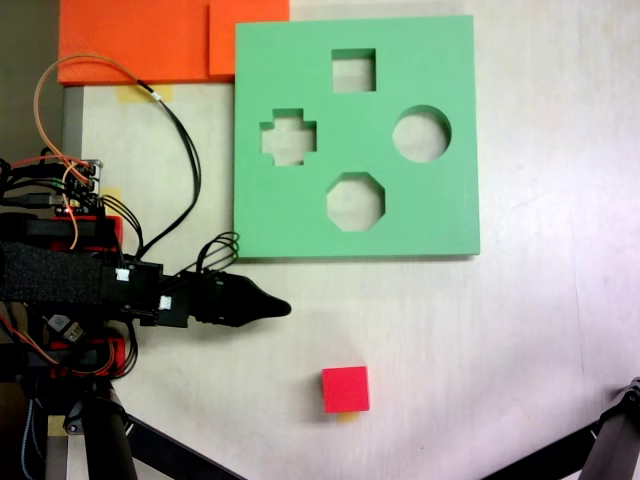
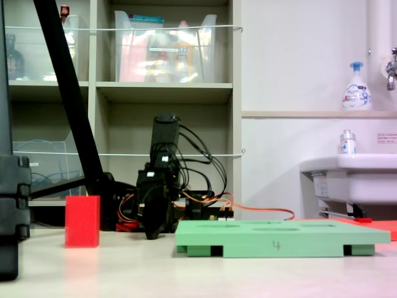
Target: Put the square block into the corresponding hole
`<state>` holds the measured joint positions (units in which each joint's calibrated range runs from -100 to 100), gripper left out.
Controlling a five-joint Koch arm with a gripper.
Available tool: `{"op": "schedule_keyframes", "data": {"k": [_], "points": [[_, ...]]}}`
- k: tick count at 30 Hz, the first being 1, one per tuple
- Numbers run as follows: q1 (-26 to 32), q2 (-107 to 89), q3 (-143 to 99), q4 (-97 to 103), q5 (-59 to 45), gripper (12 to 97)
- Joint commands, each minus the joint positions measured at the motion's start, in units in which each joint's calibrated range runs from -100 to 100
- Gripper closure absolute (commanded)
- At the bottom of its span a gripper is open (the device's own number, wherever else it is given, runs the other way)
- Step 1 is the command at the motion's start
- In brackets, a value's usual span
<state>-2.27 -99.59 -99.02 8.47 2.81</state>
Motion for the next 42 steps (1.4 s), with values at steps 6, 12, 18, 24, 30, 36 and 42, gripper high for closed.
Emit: {"op": "schedule_keyframes", "data": {"k": [6, 12, 18, 24, 30, 36, 42], "points": [[0.0, -0.41, -0.98, -5.24, -0.44, 59.5], [0.0, -0.41, -0.98, -5.24, -0.44, 59.5], [0.0, -0.41, -0.98, -5.24, -0.44, 59.5], [-0.63, -0.41, -0.98, -5.72, 1.81, 59.7], [-6.06, -0.41, -0.98, -2.83, 23.74, 60.1], [-8.55, -0.41, 8.69, -29.99, 33.06, 63.3], [-8.64, -0.41, 28.53, -55.99, 37.9, 69.3]]}}
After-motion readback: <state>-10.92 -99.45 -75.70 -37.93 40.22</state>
